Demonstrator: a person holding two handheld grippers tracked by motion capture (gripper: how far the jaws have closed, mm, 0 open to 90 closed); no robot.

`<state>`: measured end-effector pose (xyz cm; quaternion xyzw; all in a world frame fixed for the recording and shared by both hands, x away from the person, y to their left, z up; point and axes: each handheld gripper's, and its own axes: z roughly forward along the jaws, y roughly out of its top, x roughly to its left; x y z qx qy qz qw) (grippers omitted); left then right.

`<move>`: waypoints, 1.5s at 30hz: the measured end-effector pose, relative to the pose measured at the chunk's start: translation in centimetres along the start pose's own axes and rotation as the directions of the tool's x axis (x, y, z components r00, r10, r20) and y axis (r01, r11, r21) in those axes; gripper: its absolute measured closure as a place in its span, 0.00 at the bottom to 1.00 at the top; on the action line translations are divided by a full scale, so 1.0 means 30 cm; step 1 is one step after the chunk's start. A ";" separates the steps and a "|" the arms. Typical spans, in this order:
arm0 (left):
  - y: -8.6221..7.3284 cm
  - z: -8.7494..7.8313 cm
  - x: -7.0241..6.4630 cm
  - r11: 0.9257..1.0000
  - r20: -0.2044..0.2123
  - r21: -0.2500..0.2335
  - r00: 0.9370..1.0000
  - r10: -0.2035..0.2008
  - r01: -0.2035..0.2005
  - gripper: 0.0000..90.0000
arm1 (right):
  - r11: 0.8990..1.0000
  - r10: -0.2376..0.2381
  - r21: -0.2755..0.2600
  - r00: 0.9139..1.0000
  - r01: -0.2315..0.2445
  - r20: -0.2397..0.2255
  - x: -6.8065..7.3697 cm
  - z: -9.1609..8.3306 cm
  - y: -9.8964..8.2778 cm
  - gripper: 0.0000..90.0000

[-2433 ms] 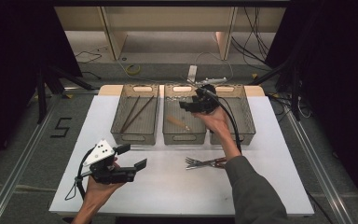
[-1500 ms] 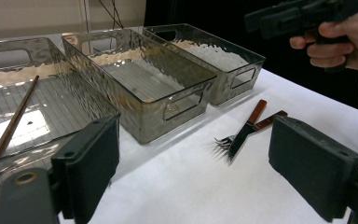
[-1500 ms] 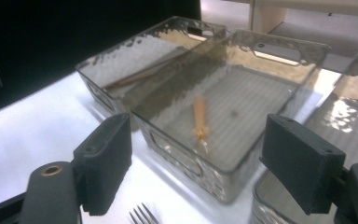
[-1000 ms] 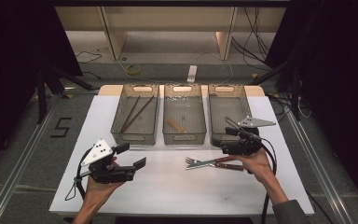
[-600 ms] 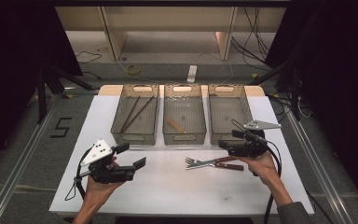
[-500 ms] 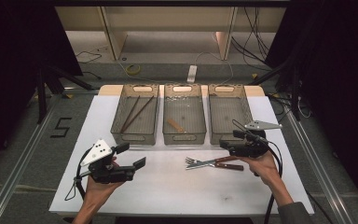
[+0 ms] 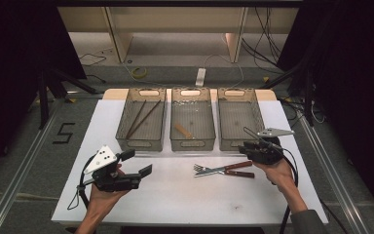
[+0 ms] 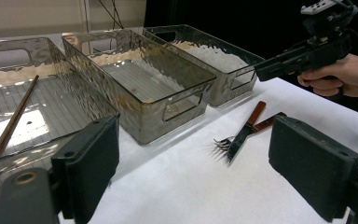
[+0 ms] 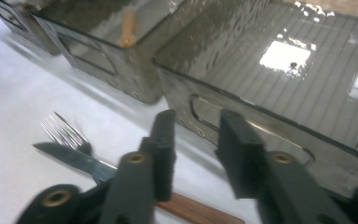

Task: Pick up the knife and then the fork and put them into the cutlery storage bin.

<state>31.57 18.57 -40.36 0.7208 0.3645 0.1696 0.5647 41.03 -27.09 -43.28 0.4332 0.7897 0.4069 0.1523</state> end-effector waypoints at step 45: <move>0.001 -0.003 -0.002 1.000 0.009 -0.002 1.000 0.008 -0.008 0.17 | 0.946 -0.043 0.322 0.999 0.040 0.001 -0.002 0.041 -0.129 1.00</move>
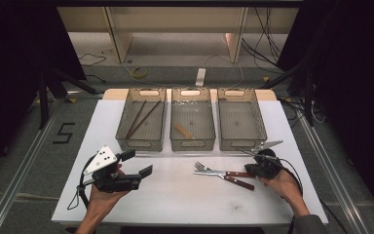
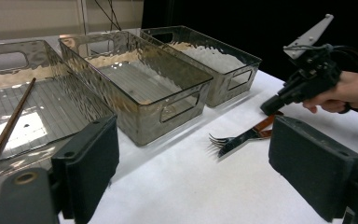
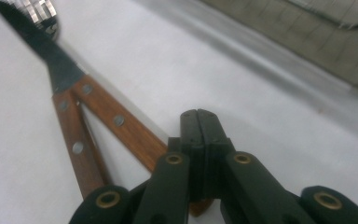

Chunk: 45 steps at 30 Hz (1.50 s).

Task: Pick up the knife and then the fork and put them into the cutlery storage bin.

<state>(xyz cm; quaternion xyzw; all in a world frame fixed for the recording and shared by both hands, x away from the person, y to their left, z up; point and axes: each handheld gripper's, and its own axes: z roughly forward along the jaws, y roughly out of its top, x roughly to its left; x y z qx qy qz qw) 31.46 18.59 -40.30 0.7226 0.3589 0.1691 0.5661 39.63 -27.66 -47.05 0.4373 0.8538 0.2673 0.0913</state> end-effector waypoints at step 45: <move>0.000 0.002 0.000 1.000 -0.002 -0.002 1.000 -0.005 0.005 0.17 | 0.971 -0.184 0.148 0.982 0.188 -0.038 0.242 -0.048 0.012 0.37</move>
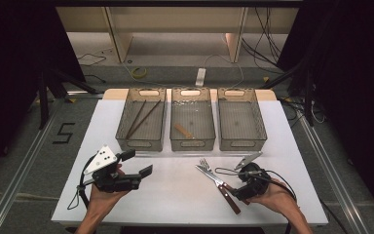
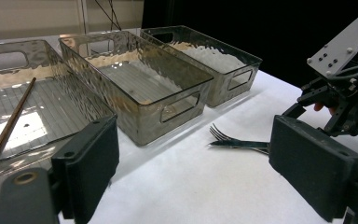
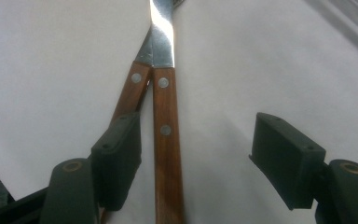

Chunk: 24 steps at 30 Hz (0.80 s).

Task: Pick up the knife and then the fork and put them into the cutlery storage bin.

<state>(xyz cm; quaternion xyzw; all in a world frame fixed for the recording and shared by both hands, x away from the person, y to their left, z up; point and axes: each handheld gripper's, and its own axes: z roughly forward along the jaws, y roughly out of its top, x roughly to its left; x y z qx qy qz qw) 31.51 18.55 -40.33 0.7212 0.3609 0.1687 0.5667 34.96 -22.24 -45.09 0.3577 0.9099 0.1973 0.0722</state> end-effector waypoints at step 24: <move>0.001 -0.005 -0.002 1.000 0.001 -0.007 1.000 0.009 -0.009 0.17 | 0.992 -0.084 0.096 0.996 0.086 -0.016 0.034 0.045 0.037 0.72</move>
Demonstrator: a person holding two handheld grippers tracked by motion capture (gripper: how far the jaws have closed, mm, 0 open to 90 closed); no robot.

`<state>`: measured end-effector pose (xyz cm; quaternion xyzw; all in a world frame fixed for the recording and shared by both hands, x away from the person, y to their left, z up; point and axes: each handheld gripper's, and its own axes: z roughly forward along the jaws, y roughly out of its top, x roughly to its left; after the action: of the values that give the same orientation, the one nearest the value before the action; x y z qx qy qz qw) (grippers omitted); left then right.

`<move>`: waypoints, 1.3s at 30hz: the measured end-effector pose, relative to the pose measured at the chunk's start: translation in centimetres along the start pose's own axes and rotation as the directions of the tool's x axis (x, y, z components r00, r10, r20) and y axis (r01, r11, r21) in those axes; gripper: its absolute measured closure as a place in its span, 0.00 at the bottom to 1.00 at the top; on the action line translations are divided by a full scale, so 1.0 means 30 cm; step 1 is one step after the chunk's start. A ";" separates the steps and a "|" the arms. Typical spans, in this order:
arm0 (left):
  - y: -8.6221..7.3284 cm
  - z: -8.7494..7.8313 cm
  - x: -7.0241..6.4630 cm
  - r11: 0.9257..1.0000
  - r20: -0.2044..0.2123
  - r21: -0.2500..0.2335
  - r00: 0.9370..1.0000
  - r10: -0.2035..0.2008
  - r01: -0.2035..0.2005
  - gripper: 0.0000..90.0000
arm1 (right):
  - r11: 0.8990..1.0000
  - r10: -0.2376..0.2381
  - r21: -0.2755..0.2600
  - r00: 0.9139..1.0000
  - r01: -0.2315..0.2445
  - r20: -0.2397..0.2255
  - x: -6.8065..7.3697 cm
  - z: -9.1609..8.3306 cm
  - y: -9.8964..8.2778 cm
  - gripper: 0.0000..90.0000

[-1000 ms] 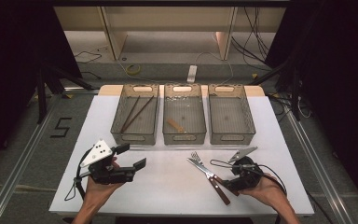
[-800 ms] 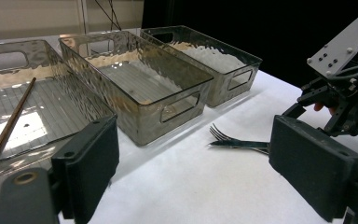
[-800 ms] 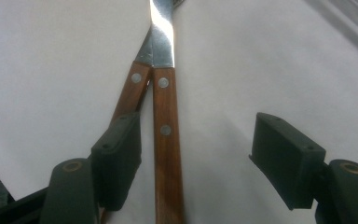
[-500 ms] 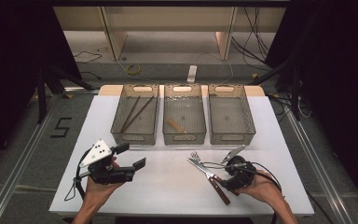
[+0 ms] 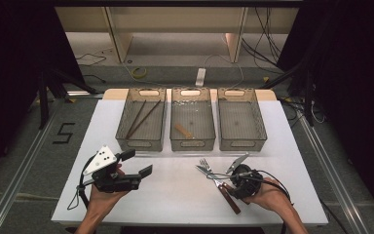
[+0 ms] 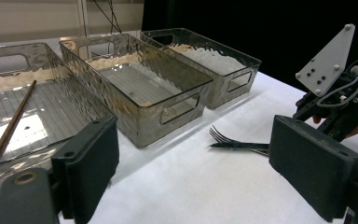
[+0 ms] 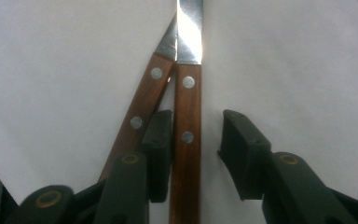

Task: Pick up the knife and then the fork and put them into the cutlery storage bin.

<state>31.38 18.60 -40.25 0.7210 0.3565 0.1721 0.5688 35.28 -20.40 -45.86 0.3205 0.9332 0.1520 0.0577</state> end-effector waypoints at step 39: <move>0.000 -0.001 0.000 1.000 -0.004 -0.005 1.000 0.000 0.000 0.17 | 0.998 -0.015 -0.067 1.000 0.015 0.001 -0.012 -0.046 0.000 0.86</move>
<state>31.35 18.62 -40.23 0.7191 0.3571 0.1743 0.5701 35.29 -20.97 -44.54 0.3116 0.9299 0.1828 0.0697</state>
